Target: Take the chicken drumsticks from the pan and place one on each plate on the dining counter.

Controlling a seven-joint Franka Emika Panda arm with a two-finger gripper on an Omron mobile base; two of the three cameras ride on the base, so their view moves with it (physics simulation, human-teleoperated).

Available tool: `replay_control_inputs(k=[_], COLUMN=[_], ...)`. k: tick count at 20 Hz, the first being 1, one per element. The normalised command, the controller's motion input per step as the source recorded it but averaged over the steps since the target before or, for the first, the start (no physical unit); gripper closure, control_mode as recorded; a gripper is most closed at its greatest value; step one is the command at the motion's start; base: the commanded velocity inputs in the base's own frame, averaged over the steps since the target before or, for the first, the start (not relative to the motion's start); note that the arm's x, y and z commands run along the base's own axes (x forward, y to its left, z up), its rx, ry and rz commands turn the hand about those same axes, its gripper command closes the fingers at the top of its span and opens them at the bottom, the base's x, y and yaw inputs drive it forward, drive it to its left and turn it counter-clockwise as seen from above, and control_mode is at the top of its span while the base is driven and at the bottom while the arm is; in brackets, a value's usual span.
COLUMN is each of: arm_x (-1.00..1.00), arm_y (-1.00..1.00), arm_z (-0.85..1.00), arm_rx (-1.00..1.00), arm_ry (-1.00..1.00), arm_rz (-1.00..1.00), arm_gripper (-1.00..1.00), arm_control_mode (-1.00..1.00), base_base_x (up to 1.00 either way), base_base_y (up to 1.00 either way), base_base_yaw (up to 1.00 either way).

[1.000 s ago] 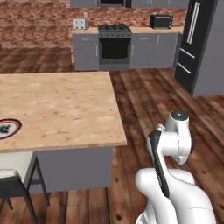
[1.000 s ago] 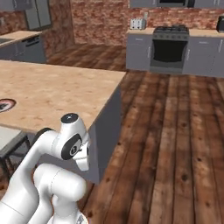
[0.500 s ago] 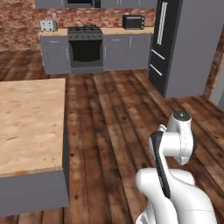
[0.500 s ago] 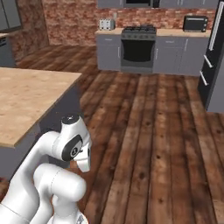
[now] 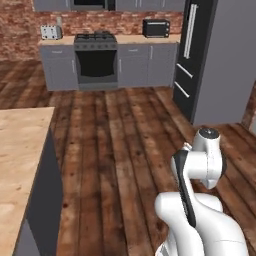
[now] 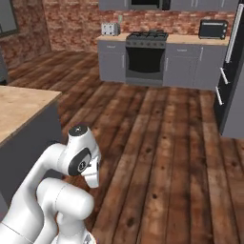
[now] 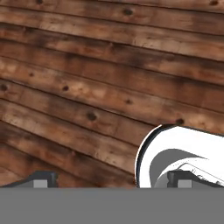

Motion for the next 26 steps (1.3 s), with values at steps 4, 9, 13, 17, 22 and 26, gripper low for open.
replay_control_inputs(k=[4, 9, 13, 17, 22, 26], arm_x=[0.00, 0.00, 0.00, 0.00, 0.00, 0.00], arm_y=[0.00, 0.00, 0.00, 0.00, 0.00, 0.00], arm_z=[0.00, 0.00, 0.00, 0.00, 0.00, 0.00], arm_rx=[0.00, 0.00, 0.00, 0.00, 0.00, 0.00], arm_ry=[0.00, 0.00, 0.00, 0.00, 0.00, 0.00], arm_rz=[0.00, 0.00, 0.00, 0.00, 0.00, 0.00], arm_gripper=[-1.00, -1.00, -1.00, -1.00, -1.00, -1.00], arm_control_mode=[1.00, 1.00, 1.00, 1.00, 1.00, 1.00], base_base_x=[1.00, 1.00, 1.00, 1.00, 1.00, 1.00], base_base_y=[-0.52, -0.55, -0.60, -0.60, -0.49, -0.40], base_base_yaw=[0.25, 0.25, 0.21, 0.08, 0.02, 0.06])
